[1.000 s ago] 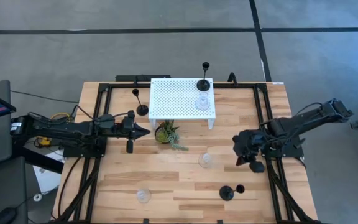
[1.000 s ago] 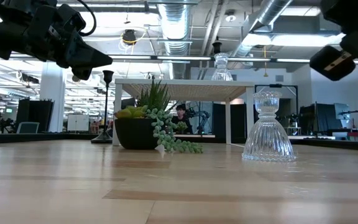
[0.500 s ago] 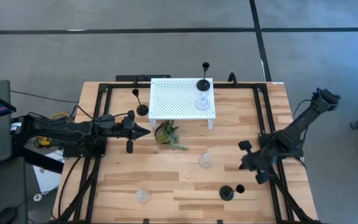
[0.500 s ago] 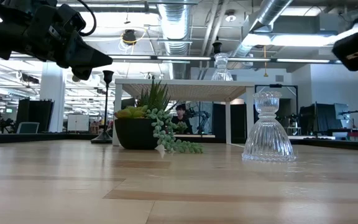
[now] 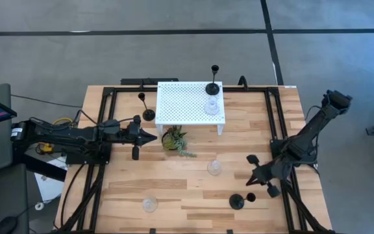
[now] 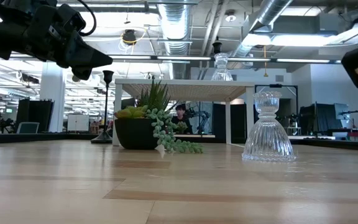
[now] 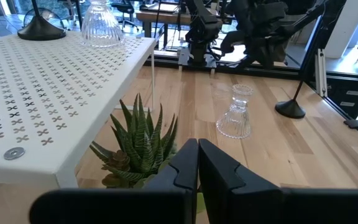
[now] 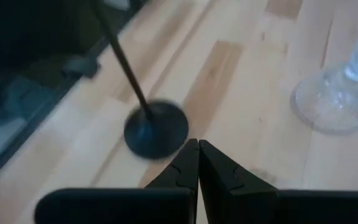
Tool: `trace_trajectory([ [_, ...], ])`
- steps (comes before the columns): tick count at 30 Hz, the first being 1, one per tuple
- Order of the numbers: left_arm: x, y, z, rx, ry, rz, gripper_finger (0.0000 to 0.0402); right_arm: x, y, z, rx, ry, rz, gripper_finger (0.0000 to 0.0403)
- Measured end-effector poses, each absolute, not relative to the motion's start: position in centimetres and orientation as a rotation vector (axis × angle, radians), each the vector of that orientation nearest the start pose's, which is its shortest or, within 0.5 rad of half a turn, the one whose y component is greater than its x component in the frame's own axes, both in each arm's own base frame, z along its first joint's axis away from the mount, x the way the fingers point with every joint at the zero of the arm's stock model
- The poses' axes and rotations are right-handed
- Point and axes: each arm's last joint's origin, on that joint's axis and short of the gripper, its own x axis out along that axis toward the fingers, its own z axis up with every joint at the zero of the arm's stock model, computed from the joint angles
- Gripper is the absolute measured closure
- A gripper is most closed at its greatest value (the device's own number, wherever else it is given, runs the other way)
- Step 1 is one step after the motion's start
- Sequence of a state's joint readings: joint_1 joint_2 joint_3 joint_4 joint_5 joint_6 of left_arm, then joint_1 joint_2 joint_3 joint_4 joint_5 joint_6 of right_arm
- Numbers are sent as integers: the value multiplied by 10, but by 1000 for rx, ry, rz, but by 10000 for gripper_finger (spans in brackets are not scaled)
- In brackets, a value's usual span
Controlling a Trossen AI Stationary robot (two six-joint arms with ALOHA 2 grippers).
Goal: Pick & Place candle stick holders
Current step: Move the bottom black candle holder to the center of the table
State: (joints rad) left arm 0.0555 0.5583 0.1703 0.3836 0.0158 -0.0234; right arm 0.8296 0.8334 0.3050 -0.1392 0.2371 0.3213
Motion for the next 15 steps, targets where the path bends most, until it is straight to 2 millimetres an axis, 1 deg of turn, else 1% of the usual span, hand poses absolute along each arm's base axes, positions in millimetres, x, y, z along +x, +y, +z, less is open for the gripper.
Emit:
trace_trajectory([
  [4, 142, 7, 206, -24, 4, 40, 389, 119, 115, 175, 96, 606, 440, 400],
  [7, 142, 7, 206, -24, 4, 40, 389, 120, 116, 177, 150, 590, 434, 380],
  [11, 142, 7, 206, -23, 4, 39, 389, 119, 118, 178, 153, 586, 449, 328],
  [15, 142, 7, 206, -24, 4, 40, 389, 118, 120, 179, 154, 580, 466, 266],
])
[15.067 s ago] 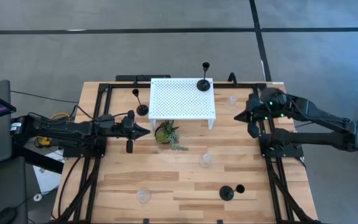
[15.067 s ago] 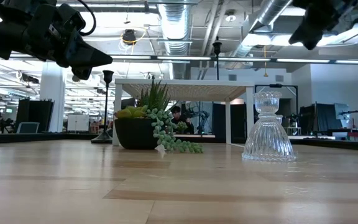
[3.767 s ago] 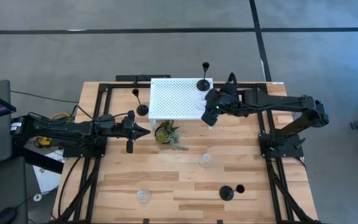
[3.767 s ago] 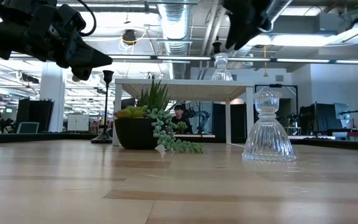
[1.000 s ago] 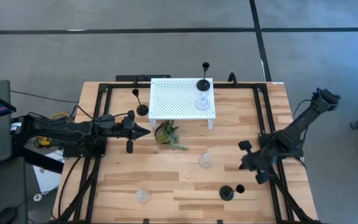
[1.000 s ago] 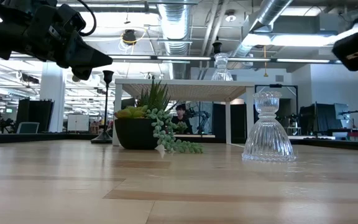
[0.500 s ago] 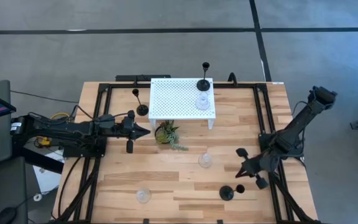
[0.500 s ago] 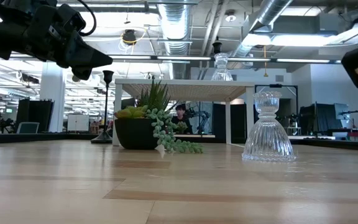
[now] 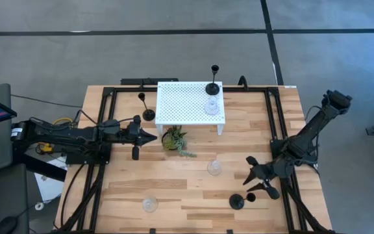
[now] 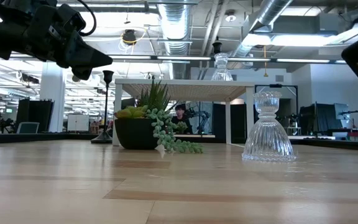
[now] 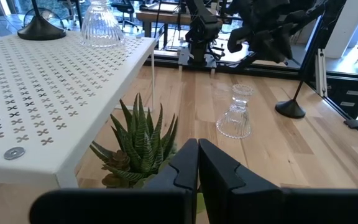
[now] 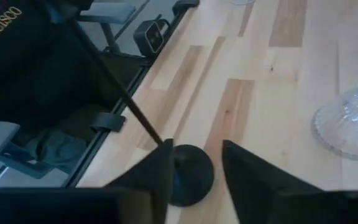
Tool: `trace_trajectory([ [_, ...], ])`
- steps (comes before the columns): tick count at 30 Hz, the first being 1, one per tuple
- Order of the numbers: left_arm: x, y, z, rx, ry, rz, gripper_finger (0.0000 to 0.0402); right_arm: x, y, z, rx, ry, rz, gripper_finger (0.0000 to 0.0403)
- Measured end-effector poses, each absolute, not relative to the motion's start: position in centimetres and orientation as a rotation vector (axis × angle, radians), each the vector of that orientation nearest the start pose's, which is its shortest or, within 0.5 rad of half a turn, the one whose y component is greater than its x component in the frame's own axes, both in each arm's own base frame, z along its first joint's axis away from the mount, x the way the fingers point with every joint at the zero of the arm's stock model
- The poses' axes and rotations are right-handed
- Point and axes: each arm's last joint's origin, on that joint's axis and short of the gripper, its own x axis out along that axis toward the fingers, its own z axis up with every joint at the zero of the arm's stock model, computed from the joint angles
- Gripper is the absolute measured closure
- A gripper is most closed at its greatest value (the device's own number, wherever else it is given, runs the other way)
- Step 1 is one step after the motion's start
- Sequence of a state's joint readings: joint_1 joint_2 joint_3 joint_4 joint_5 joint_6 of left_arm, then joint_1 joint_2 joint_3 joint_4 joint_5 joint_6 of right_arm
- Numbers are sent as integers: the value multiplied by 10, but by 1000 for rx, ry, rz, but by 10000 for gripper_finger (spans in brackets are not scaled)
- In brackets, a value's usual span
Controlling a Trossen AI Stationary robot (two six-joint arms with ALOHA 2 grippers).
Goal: Pick & Place candle stick holders
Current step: Move the bottom black candle holder to the center of the table
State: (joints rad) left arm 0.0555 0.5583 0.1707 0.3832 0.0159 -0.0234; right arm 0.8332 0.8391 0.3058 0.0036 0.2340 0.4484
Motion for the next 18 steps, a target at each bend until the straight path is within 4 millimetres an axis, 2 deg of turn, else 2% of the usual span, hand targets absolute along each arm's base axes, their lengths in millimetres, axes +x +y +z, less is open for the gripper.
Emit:
trace_trajectory([
  [6, 142, 7, 206, -24, 4, 39, 389, 119, 125, 188, 204, 488, 510, 172],
  [9, 142, 7, 206, -23, 4, 39, 389, 119, 127, 190, 213, 468, 528, 141],
  [12, 142, 7, 206, -24, 4, 39, 389, 118, 130, 192, 224, 453, 545, 127],
  [18, 142, 7, 205, -24, 5, 39, 389, 126, 141, 186, 238, 434, 558, 125],
])
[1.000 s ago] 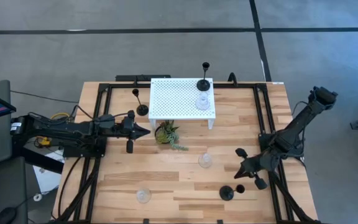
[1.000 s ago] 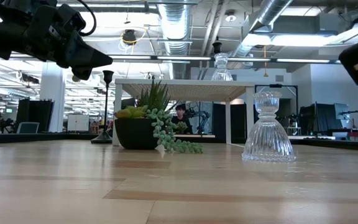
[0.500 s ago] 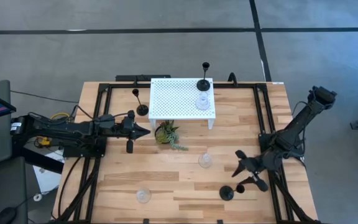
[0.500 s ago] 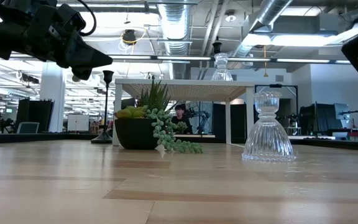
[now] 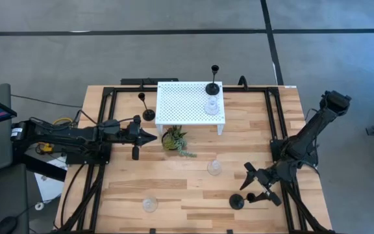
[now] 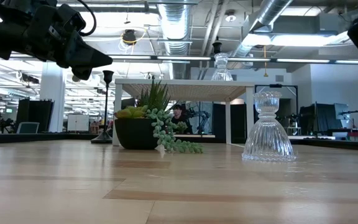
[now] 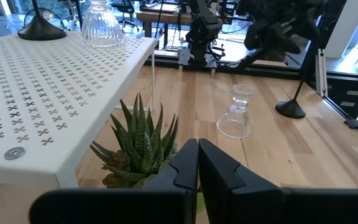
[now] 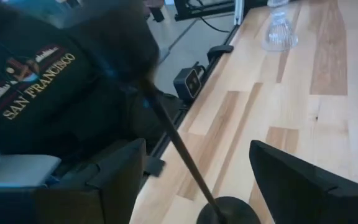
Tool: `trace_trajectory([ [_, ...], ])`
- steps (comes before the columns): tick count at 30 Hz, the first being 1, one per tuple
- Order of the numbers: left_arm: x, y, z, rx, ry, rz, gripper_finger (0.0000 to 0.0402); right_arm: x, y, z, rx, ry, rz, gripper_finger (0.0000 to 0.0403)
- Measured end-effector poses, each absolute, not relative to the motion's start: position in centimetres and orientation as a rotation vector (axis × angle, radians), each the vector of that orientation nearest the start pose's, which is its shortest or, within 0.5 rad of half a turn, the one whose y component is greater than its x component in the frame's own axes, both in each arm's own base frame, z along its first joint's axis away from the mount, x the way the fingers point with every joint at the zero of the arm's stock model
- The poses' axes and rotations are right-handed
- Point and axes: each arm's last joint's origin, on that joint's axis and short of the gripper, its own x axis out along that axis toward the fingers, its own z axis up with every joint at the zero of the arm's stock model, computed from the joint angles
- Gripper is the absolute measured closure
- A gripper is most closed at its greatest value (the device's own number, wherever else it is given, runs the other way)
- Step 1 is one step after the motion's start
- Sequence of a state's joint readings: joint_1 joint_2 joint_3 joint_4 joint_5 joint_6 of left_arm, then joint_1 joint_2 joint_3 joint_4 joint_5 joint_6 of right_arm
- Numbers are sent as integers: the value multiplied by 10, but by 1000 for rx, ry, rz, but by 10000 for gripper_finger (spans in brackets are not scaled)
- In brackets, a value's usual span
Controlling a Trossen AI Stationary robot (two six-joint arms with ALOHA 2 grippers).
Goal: Pick & Place candle stick holders
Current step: Move the bottom black candle holder to the center of the table
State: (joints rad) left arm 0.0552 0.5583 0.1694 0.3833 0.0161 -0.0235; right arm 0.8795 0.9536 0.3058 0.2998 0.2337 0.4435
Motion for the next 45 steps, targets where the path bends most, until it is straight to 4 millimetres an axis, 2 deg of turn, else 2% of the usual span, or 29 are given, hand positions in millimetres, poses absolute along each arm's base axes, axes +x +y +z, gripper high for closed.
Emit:
trace_trajectory([
  [6, 142, 7, 204, -30, 11, 40, 389, 135, 154, 170, 227, 454, 556, 126],
  [12, 142, 7, 204, -31, 11, 39, 389, 140, 165, 163, 245, 426, 579, 128],
  [16, 142, 7, 204, -31, 11, 40, 389, 143, 167, 161, 252, 415, 580, 150],
  [20, 142, 7, 204, -31, 11, 39, 389, 143, 168, 160, 251, 417, 579, 210],
  [27, 142, 7, 204, -32, 12, 39, 389, 143, 167, 160, 238, 418, 562, 367],
  [29, 142, 7, 204, -32, 12, 39, 389, 144, 166, 160, 235, 406, 534, 392],
  [39, 142, 7, 204, -32, 5, 39, 389, 153, 157, 161, 253, 401, 448, 397],
  [45, 142, 7, 208, -30, -33, 39, 389, 161, 151, 171, 205, 432, 375, 399],
])
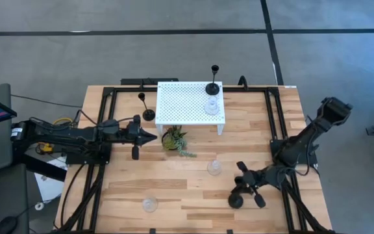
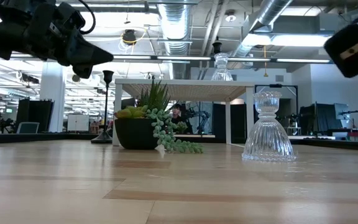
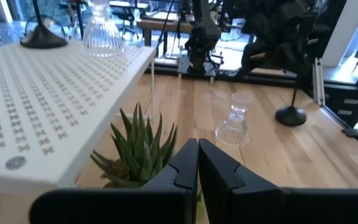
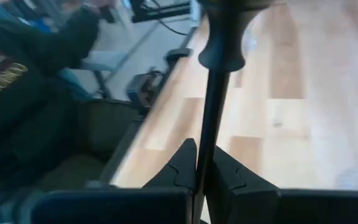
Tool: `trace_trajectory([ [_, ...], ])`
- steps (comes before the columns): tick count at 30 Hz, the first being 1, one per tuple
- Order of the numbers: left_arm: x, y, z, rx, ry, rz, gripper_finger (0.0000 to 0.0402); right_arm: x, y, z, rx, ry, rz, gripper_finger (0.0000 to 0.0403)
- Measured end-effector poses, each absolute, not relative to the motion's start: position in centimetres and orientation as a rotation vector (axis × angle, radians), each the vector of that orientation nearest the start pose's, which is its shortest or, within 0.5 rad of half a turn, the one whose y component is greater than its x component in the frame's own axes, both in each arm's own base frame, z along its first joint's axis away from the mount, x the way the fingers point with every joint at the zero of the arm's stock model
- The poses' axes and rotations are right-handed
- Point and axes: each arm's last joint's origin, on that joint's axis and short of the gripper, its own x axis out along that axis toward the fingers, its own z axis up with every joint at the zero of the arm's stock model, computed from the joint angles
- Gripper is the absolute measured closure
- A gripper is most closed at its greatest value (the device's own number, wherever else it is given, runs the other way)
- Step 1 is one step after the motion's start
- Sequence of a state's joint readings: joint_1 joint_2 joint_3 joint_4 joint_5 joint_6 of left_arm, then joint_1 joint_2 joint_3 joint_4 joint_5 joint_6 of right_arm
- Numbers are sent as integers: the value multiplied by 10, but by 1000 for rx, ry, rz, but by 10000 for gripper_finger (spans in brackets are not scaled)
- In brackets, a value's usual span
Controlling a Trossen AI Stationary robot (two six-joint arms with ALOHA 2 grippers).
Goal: Pick & Place candle stick holders
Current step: Move the bottom black candle holder to the center of the table
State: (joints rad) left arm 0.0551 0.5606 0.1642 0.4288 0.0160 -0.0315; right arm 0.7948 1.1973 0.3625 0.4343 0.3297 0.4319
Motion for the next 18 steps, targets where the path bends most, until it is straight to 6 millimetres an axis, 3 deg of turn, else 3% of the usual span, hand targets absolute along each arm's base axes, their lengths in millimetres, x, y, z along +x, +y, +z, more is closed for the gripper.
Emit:
trace_trajectory([
  [7, 142, 7, 212, -52, -73, 37, 389, 170, 140, 195, 185, 480, 279, 401],
  [18, 143, 5, 217, -89, -82, -39, 394, 183, 135, 255, 179, 481, 209, 402],
])
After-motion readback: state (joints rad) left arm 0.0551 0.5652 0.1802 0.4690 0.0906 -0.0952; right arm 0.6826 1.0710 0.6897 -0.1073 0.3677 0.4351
